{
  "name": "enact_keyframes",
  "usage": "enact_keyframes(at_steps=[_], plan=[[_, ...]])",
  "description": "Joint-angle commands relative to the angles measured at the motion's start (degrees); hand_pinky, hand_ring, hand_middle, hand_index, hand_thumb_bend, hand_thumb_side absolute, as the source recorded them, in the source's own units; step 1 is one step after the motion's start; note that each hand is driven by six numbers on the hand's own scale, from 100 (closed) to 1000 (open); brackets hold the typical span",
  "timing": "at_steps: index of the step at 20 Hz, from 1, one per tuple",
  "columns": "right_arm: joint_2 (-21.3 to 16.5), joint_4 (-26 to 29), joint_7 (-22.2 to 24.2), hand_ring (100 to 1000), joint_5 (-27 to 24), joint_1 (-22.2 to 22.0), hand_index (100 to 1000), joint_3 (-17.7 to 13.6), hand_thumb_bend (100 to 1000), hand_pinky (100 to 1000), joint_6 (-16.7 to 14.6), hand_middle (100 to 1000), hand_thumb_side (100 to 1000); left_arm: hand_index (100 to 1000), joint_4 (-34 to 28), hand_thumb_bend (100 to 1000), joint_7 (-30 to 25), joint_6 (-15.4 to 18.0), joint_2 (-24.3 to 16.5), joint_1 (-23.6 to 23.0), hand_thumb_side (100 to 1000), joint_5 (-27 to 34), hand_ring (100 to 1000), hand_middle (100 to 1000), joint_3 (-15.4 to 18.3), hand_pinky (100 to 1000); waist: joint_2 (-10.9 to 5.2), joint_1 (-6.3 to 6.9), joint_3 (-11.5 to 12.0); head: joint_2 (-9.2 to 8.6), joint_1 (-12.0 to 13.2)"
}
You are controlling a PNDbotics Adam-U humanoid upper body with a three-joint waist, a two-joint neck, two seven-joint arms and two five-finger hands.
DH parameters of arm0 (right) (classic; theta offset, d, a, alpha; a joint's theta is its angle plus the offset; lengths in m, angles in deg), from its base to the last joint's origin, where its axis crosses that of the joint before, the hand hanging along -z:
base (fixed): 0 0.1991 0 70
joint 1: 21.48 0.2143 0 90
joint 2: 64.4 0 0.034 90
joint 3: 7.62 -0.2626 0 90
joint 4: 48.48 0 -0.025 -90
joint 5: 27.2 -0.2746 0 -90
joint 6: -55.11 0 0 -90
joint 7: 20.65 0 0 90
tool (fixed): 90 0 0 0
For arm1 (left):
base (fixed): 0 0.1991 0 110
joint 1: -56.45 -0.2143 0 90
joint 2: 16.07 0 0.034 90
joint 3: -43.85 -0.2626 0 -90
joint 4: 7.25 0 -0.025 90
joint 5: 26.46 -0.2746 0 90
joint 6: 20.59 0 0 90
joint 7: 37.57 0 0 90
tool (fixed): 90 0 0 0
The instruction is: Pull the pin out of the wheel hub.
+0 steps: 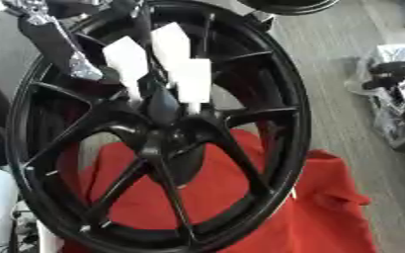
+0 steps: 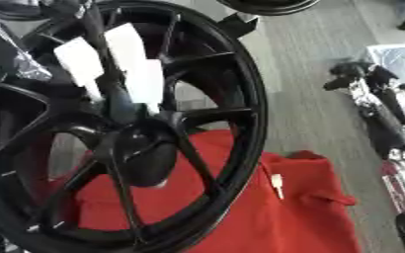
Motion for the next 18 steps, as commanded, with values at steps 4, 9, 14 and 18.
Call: enact_keyframes(at_steps=[4,9,14,18], plan=[[-1.3,0.6,-0.3,628,0.3,0.5,682,0.0,100,935,0.2,662,549,702,0.6,341,-10.9,11.5,-1.1,1.0,100,-0.7,773,641,0.3,811,-1.11,-0.03,-0.1,-0.5,0.2],[-1.4,0.4,-0.6,628,0.5,0.5,682,0.1,100,935,0.4,662,551,662,0.4,292,-10.9,11.0,-1.0,1.0,100,0.4,755,604,0.7,801,-1.13,0.0,-0.2,-0.38,0.2],[-1.4,0.5,-0.7,627,0.5,0.6,683,0.1,100,935,0.5,662,551,559,0.1,268,-10.9,10.1,-1.1,1.0,100,0.7,707,530,0.6,778,-1.12,0.01,-0.2,-0.31,0.2],[-1.4,0.5,-0.8,627,0.5,0.6,683,0.1,100,935,0.5,663,551,445,0.2,236,-10.9,9.9,-1.0,1.0,100,0.4,623,442,0.5,747,-1.13,0.02,-0.3,-0.21,0.3]])
